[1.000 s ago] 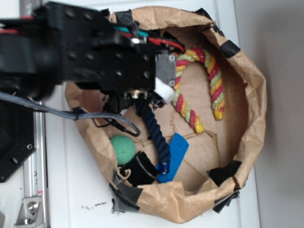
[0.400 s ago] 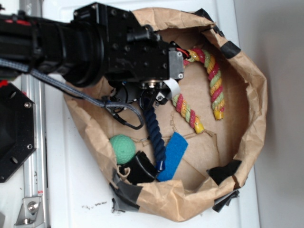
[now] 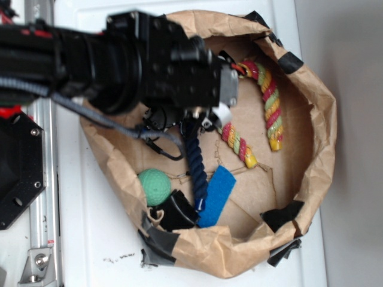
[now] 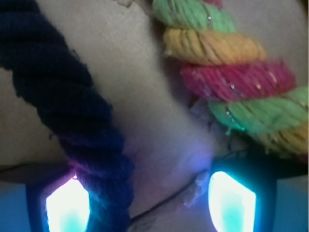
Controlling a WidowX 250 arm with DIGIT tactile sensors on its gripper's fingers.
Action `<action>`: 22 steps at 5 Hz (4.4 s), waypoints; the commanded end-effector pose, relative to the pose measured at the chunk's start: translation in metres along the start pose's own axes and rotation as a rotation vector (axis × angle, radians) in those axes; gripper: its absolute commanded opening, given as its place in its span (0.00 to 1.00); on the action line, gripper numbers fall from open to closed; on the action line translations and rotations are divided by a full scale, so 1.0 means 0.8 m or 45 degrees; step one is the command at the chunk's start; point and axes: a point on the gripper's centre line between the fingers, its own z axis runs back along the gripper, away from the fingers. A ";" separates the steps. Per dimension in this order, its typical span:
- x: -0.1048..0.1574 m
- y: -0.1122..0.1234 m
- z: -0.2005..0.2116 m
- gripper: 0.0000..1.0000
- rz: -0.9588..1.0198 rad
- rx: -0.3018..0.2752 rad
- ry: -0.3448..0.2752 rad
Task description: Grab the blue rope.
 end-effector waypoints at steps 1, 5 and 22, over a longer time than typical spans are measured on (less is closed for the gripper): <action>-0.020 -0.011 -0.026 0.00 0.142 -0.027 -0.022; -0.015 -0.014 0.025 0.00 0.196 0.072 -0.200; 0.028 -0.010 0.010 0.00 0.044 -0.026 -0.167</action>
